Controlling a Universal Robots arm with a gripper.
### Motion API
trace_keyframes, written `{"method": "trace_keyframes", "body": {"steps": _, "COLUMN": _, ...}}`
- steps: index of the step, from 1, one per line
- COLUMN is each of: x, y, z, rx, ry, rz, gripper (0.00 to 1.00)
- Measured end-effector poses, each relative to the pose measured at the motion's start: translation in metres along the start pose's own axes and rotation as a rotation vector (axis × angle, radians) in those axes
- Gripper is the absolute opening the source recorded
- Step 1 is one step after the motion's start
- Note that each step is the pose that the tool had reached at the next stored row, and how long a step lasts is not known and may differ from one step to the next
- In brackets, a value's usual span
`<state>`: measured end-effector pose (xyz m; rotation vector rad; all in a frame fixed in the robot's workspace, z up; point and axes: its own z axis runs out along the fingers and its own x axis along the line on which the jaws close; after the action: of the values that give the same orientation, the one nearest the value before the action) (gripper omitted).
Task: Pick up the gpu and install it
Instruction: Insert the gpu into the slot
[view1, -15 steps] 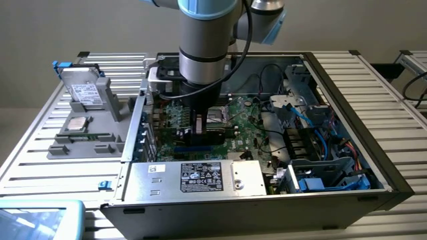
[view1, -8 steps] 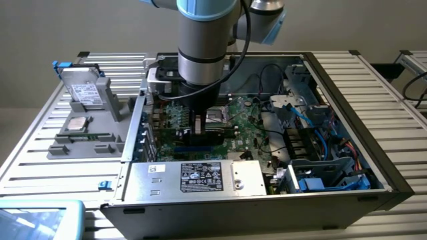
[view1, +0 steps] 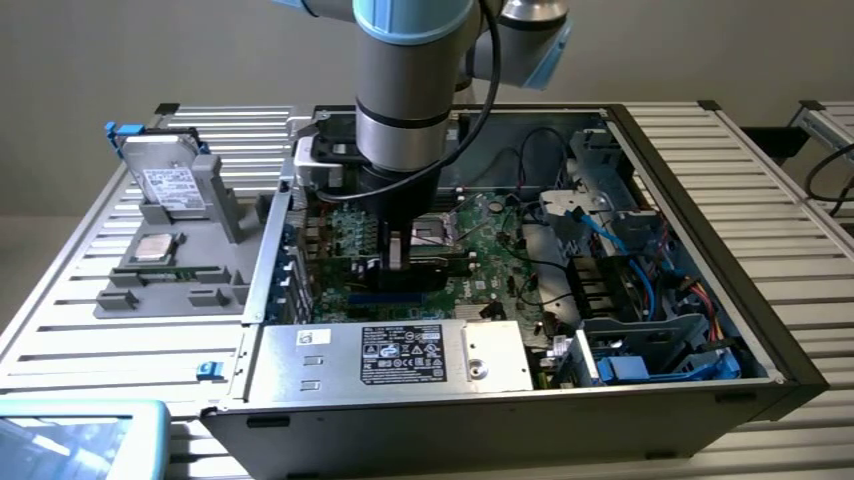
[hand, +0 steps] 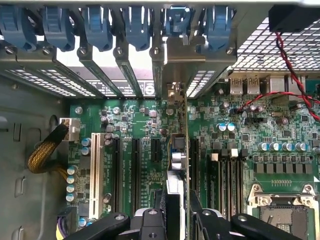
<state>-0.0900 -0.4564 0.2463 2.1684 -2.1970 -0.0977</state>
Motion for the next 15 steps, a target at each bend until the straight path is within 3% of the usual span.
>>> {"method": "trace_keyframes", "body": {"steps": 4, "x": 0.0001, "y": 0.0000, "z": 0.0017, "rx": -0.0058, "ry": -0.0004, "rz": 0.000, "gripper": 0.28}}
{"method": "trace_keyframes", "body": {"steps": 7, "x": 0.0002, "y": -0.0001, "z": 0.0018, "rx": -0.0110, "ry": -0.0062, "rz": -0.001, "gripper": 0.28}}
{"method": "trace_keyframes", "body": {"steps": 9, "x": 0.0005, "y": 0.0000, "z": 0.0019, "rx": -0.0112, "ry": -0.0088, "rz": -0.001, "gripper": 0.28}}
{"method": "trace_keyframes", "body": {"steps": 15, "x": 0.0008, "y": -0.0001, "z": 0.0026, "rx": -0.0113, "ry": -0.0089, "rz": -0.001, "gripper": 0.28}}
